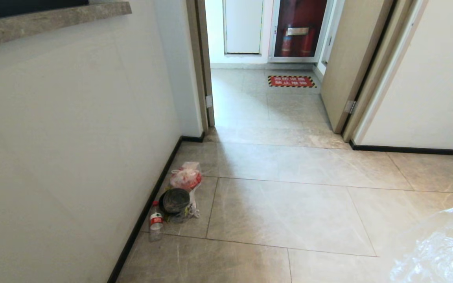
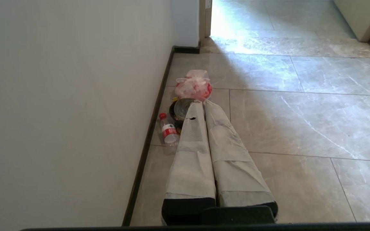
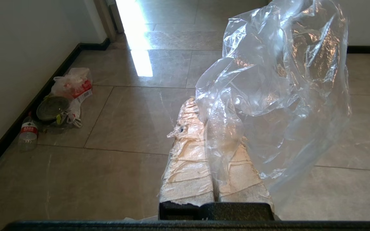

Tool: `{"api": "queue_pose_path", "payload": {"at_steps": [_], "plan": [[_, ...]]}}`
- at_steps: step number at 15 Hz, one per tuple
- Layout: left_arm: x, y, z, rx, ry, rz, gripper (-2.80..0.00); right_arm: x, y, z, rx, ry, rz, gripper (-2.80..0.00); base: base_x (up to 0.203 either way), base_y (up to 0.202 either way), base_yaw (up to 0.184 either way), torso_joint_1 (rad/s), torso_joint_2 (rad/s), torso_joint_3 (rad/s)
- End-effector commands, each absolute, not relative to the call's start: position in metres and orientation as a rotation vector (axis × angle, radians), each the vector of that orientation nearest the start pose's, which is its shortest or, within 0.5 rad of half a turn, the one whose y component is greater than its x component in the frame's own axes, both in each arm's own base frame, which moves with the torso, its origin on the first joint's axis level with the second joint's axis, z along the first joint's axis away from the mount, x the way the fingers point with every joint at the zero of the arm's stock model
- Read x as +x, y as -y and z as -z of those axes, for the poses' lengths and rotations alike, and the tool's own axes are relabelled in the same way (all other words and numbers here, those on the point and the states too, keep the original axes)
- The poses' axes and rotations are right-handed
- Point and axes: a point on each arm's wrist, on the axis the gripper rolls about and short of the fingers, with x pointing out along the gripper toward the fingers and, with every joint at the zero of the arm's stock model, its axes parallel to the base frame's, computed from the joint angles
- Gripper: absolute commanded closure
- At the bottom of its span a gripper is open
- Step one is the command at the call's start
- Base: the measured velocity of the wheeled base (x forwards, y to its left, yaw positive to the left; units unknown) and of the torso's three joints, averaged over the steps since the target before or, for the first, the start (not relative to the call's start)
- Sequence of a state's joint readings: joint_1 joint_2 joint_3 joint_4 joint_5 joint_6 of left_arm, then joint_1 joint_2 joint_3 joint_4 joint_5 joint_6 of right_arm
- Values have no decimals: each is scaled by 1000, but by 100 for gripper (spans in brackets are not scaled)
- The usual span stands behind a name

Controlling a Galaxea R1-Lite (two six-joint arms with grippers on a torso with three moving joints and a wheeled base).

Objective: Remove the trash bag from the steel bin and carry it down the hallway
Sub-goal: Put the trash bag at the door

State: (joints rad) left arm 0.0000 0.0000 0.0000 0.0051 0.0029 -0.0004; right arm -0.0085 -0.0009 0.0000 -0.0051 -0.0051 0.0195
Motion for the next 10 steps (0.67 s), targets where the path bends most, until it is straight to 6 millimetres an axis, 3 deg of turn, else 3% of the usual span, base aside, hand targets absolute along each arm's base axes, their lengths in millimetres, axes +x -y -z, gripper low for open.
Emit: {"api": "queue_pose_path", "payload": {"at_steps": [1, 4, 10], "plan": [[-23, 0, -75, 0, -5, -3, 0, -23, 0, -76, 25, 5, 14, 0, 0, 0, 0, 0, 0, 0], [-23, 0, -75, -1, -5, -3, 0, -23, 0, -76, 23, 5, 14, 0, -3, 12, -90, 1, 4, 4], [-23, 0, -75, 0, -5, -3, 0, -23, 0, -76, 19, 4, 14, 0, -1, 7, -169, 0, 2, 1]]}}
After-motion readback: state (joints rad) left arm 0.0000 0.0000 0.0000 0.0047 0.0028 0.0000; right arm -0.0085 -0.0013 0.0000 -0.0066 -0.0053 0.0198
